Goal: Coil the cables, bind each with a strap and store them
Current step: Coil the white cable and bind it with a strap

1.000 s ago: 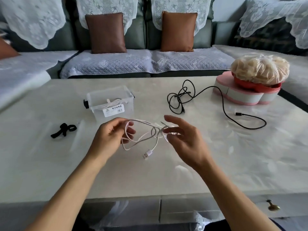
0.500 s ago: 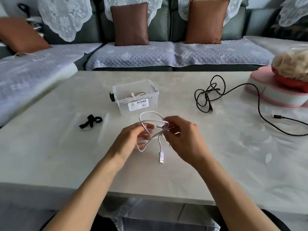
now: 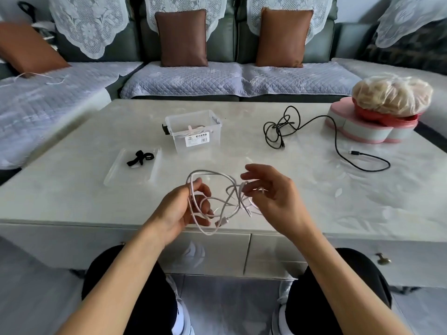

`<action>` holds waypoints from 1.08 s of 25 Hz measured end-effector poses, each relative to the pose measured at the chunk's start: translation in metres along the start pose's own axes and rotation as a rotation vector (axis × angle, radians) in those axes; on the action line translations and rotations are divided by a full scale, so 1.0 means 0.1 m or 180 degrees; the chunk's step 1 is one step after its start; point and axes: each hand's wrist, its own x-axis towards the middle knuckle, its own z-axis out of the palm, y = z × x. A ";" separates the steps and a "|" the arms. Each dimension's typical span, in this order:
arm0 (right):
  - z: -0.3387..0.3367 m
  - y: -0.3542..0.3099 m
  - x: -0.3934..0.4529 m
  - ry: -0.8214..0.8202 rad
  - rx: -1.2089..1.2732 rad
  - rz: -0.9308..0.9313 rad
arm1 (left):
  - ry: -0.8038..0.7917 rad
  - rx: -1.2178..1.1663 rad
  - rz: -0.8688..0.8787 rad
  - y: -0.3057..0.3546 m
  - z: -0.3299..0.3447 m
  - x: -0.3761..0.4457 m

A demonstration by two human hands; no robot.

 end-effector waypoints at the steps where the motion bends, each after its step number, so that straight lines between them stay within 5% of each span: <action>1: -0.04 -0.03 -0.04 0.0101 0.0033 -0.0027 | -0.0086 0.0063 -0.0011 -0.02 -0.04 -0.10; 8: -0.12 -0.43 -0.17 0.0031 0.0752 -0.0177 | -0.0690 0.1918 0.0049 0.15 -0.29 -0.53; 11: -0.11 -0.58 -0.22 -0.0233 0.1286 -0.0170 | -0.1033 0.1942 0.0412 0.41 -0.16 -0.66; 15: -0.08 -0.70 -0.24 -0.0387 0.1678 -0.0181 | -0.0888 0.2307 0.1255 0.44 0.28 -0.65; 19: -0.15 -0.71 -0.23 -0.0163 0.1107 -0.0061 | -0.0513 0.1537 0.1457 0.46 0.39 -0.66; 24: -0.23 -0.53 -0.24 -0.0918 0.0338 0.0462 | -0.0122 0.1096 0.1520 0.29 0.36 -0.53; 27: -0.22 -0.36 -0.17 -0.0805 0.0121 0.0716 | 0.0160 0.0818 0.1442 0.33 0.17 -0.37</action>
